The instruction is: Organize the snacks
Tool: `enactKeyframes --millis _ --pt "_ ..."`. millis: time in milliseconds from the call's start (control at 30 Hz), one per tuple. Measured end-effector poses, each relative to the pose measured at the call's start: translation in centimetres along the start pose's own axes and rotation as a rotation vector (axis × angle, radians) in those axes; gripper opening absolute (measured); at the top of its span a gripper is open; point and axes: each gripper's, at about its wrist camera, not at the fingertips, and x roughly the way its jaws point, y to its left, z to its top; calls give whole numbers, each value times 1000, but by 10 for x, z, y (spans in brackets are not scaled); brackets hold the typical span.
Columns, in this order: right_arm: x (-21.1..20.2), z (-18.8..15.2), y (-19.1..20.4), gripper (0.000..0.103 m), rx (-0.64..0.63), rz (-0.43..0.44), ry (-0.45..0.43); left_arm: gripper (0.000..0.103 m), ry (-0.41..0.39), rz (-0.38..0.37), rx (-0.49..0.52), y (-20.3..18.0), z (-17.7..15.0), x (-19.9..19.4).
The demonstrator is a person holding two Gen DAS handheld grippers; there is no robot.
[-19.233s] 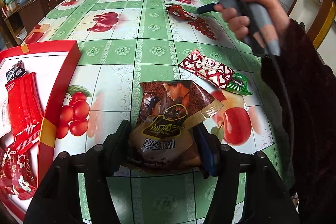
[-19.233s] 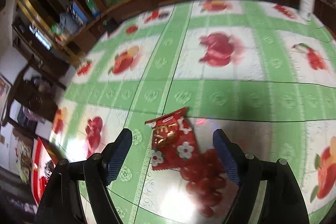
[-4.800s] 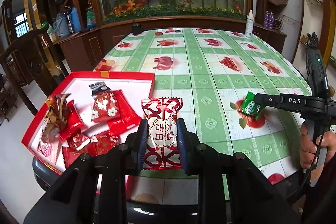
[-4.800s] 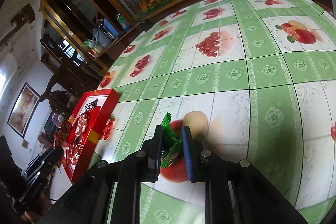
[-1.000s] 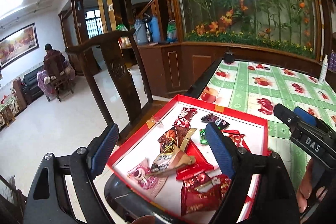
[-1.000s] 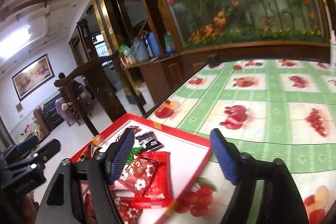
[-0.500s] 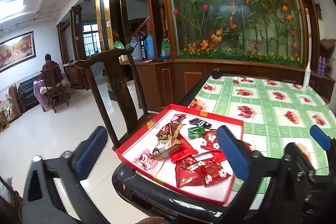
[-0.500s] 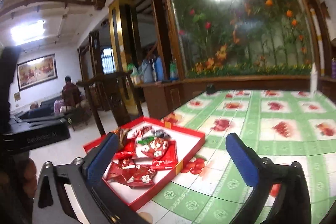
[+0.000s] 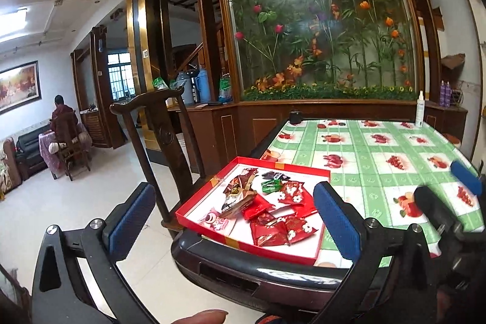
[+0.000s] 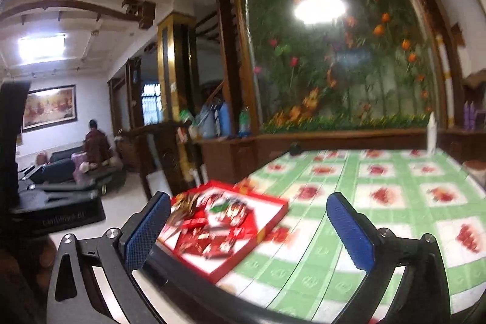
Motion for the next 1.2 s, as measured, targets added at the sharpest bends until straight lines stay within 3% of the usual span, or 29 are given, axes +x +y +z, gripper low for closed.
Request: enactKeyframes --millis 100,267,567,1200 --pt "1 2 2 103 -14 -42 -16 103 22 -12 -14 1 -1 3" --pt "13 0 -6 103 27 -102 38 103 33 -20 -5 -2 -5 -1" --pt "16 -7 -9 103 50 -145 78 103 56 -46 -34 1 -6 -1" --pt "9 -7 19 103 -66 -130 32 103 39 -10 -65 15 -4 -1"
